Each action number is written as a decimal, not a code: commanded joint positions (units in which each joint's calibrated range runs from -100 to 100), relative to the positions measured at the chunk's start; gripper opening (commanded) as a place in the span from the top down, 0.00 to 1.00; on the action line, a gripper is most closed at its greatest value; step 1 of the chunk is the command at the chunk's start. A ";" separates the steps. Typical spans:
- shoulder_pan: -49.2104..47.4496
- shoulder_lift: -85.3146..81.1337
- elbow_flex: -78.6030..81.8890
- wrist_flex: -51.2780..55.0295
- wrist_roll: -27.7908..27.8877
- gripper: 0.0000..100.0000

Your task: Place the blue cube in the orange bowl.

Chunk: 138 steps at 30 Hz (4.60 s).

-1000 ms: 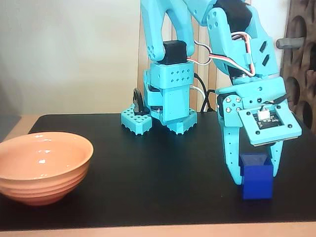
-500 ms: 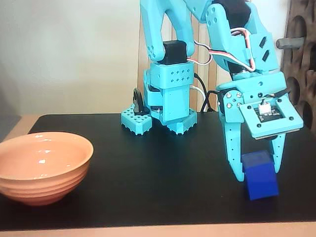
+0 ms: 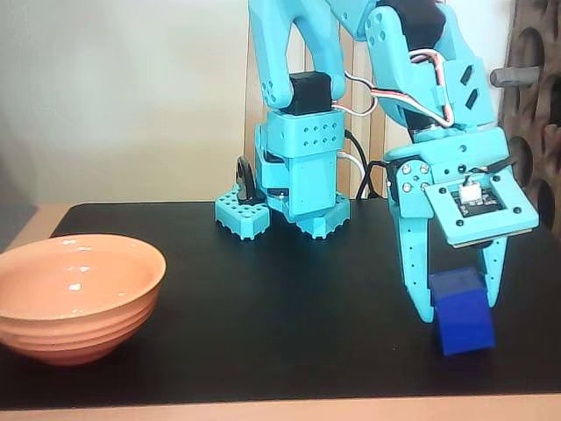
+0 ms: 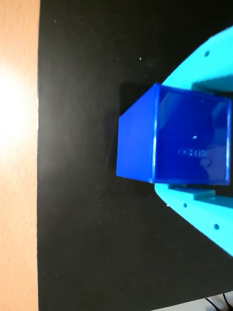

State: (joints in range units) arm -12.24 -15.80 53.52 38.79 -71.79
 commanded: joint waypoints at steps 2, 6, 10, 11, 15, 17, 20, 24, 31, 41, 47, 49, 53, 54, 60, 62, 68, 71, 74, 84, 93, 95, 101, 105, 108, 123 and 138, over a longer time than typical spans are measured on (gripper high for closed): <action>0.00 -5.03 -1.80 -0.64 0.61 0.83; 0.10 -5.03 -1.70 -0.64 0.61 0.83; 0.10 -4.95 -1.70 -0.64 0.61 0.82; 0.10 -5.03 -1.70 -0.64 0.61 0.82; 0.20 -5.54 -1.89 -0.73 0.61 0.82; 0.30 -6.23 -2.25 -0.73 0.61 0.82; 0.30 -9.89 -1.89 -0.73 0.61 0.82; 0.30 -13.98 -1.80 -0.73 0.61 0.82; 0.30 -16.79 -1.61 -0.64 0.61 0.82; 0.20 -16.79 -0.62 -0.64 0.61 0.82; 0.30 -16.79 2.65 -0.99 0.29 0.82; 0.20 -16.79 4.28 -1.34 0.03 0.81; 0.20 -16.79 4.47 -0.81 0.03 0.81; 0.00 -16.71 4.47 -0.73 0.03 0.81; -0.60 -16.20 4.47 -0.73 -0.13 0.72; -0.60 -16.20 4.47 -0.73 -0.08 0.72; -0.70 -16.11 4.47 -0.73 0.13 0.72; -1.81 -16.02 4.65 -0.64 0.13 0.71; -2.31 -16.02 5.19 -0.73 0.13 0.71; -5.02 -14.32 7.01 -0.73 0.29 0.72; -8.63 -11.00 6.73 -1.25 0.29 0.72; -9.63 -10.66 6.46 -1.25 0.29 0.72; -9.23 -10.83 7.01 -1.34 0.29 0.72; -7.82 -11.08 7.01 -1.34 -0.02 0.72; -7.12 -11.08 7.01 -1.34 -0.02 0.72; -4.71 -8.27 7.46 -0.90 -0.02 0.72; -4.61 -6.48 7.19 -1.25 0.19 0.72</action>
State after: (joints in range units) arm -18.14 -22.34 61.28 38.79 -71.73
